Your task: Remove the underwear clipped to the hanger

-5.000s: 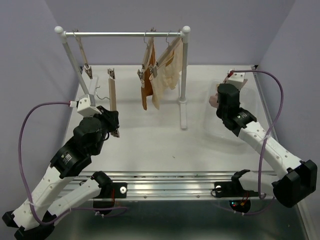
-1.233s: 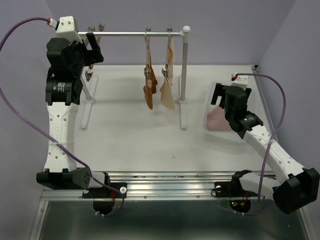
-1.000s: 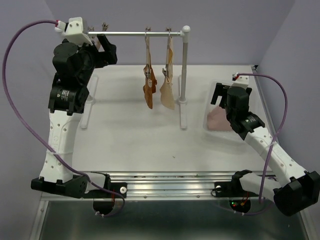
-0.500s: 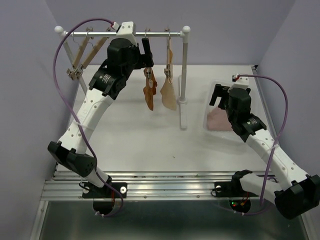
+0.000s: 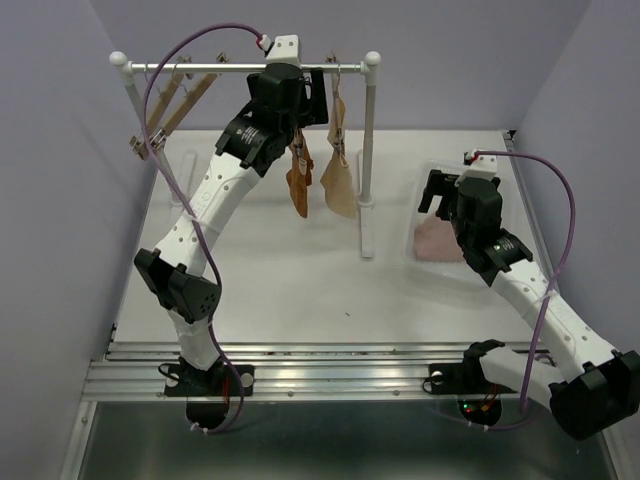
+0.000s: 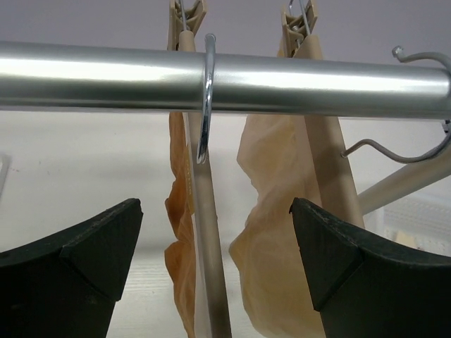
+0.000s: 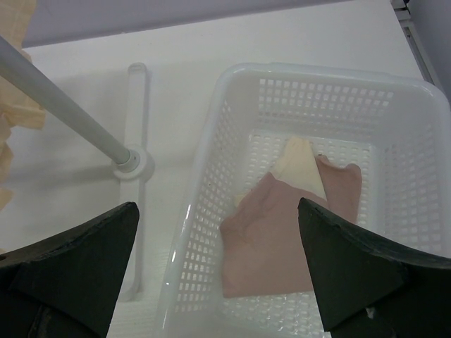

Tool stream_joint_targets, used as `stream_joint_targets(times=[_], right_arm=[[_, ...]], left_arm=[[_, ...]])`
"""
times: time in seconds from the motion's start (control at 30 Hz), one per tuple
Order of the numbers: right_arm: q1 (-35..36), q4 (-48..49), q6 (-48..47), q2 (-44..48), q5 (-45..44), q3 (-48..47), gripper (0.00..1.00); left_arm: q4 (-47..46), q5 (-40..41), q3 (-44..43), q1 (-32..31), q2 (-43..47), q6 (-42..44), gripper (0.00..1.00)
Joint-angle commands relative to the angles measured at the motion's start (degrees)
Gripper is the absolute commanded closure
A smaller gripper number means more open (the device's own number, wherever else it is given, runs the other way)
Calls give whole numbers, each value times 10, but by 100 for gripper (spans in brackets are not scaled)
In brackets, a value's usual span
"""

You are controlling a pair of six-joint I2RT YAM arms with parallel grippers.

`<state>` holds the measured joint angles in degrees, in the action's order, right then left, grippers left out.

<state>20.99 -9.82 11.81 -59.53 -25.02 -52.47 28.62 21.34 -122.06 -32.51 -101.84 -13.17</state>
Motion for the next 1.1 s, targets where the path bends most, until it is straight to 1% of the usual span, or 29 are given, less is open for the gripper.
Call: stream_joint_targets(times=[0.0,0.13,0.17,0.27,0.4,0.53,0.6,0.63,0.7,0.73,0.87,0.93,0.97,1.07], right_arm=[[-2,26,-2,15,-6,2,0],[-2,26,-2,14,-6,2,0],[-2,26,-2,13,-7,3,0],[-2,26,-2,13,-9,2,0],[-2,26,-3,13,-8,2,0],[-2,27,-4,12,-11,2,0],[-2,26,-3,13,-11,2,0],[-2,27,-3,13,-10,3,0],[-2,27,-3,12,-11,2,0],[-2,26,-3,12,-10,1,0],[-2,27,-3,11,-12,3,0],[-2,27,-3,12,-12,3,0],[-2,27,-3,12,-13,3,0],[-2,27,-3,13,-12,2,0]], left_arm=[[14,30,-43,-3,-8,9,1],[22,49,-56,-4,-23,11,10],[27,52,-62,-4,-27,15,16],[34,55,-69,-4,-35,24,20],[33,55,-70,-4,-37,30,34],[35,55,-70,-4,-39,37,42],[35,57,-70,-4,-40,36,51],[35,56,-70,-4,-40,35,59],[35,53,-70,-4,-40,37,63],[35,54,-70,-4,-40,39,69],[35,56,-71,-4,-41,47,78],[35,56,-71,-4,-42,48,87],[33,56,-71,-4,-42,52,100],[25,53,-70,-4,-39,60,100]])
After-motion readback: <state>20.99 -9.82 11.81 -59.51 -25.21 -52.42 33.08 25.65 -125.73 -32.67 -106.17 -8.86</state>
